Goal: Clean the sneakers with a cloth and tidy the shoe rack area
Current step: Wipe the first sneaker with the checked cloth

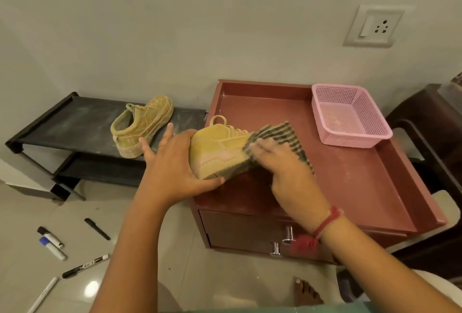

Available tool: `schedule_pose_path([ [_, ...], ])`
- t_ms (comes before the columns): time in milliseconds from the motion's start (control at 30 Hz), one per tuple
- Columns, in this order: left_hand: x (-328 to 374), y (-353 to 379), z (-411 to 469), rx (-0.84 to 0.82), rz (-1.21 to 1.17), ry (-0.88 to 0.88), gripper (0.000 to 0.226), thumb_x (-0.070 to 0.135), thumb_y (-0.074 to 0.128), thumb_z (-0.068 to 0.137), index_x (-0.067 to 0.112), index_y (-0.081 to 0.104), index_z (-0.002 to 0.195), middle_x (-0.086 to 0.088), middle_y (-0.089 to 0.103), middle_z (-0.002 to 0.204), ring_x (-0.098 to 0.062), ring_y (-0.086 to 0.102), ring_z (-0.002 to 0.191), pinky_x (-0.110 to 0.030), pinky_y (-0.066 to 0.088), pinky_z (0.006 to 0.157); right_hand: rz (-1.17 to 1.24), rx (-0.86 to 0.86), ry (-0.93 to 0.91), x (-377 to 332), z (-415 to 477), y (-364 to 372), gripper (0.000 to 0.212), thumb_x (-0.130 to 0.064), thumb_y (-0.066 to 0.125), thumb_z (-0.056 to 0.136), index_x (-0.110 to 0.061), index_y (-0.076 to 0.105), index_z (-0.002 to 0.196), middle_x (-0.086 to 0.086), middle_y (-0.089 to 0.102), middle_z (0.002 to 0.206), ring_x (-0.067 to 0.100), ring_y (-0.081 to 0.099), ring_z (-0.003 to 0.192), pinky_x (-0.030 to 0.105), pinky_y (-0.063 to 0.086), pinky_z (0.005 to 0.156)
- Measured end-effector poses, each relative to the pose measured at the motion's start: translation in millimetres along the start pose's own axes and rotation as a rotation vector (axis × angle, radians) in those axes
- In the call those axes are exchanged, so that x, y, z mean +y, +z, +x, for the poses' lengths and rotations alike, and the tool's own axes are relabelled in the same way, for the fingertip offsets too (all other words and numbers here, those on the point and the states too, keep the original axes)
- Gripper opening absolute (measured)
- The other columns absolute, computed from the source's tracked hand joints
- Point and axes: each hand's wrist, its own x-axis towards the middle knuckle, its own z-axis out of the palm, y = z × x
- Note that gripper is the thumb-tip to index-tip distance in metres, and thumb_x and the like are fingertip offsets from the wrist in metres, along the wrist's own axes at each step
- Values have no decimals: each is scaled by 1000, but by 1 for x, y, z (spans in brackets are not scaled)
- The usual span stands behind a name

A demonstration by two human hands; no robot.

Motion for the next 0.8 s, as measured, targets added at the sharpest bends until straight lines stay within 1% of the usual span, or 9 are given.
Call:
schedule_pose_path([
  [67,-2,0,-2,-7,11,-1,113,85,51,47,25,33,141,7,41,144,-20,8,147,-64,-10,111,14,-41,-89,-3,-9,8,75,14,36,66,-18,51,132,3,49,138,20,38,132,36,16,116],
  [233,1,0,0,-26,-41,-7,115,86,51,45,25,32,141,7,38,147,-18,5,147,-62,-13,110,-68,64,160,2,12,-7,66,9,42,75,-19,46,136,5,40,145,24,31,136,37,8,117],
  [333,-2,2,-1,-32,-54,-10,118,87,51,43,26,30,143,6,35,150,-17,4,148,-61,-13,111,9,3,2,-26,-3,10,72,15,39,70,-18,50,133,7,48,138,26,40,132,41,13,114],
  [400,-4,2,-3,-38,-58,-13,119,87,51,43,27,29,143,5,34,151,-17,3,148,-59,-14,112,-43,-10,-74,-22,-9,13,77,15,49,69,-23,46,135,4,47,139,23,40,131,39,12,113],
  [467,-3,1,-4,-50,-77,-22,118,87,52,43,28,29,143,5,33,151,-16,2,148,-58,-15,111,-123,49,-19,0,3,6,76,12,58,70,-25,46,136,4,46,140,25,40,131,40,16,114],
  [533,-2,0,-4,-57,-92,-15,117,86,53,44,29,28,143,6,32,151,-16,1,148,-58,-16,111,-65,44,147,25,18,-2,69,12,48,75,-27,49,133,3,45,142,26,37,132,33,21,113],
  [667,-9,-5,-4,-111,-180,-16,113,80,58,44,33,28,142,8,30,151,-13,1,147,-61,-7,114,285,128,319,48,27,-22,62,17,39,78,-19,57,125,0,56,126,7,46,119,-3,23,94],
  [733,-13,-12,-4,-151,-212,-56,112,76,59,41,35,29,141,7,31,150,-11,1,147,-60,-3,115,317,227,302,40,26,-29,60,16,38,77,-16,58,124,-2,58,119,4,48,113,-3,26,92],
  [800,-16,-13,-4,-175,-192,-70,111,71,59,38,34,29,139,7,32,149,-11,1,146,-59,-4,115,320,227,203,20,20,-24,58,10,36,73,-11,60,122,2,60,120,10,51,114,6,30,100],
])
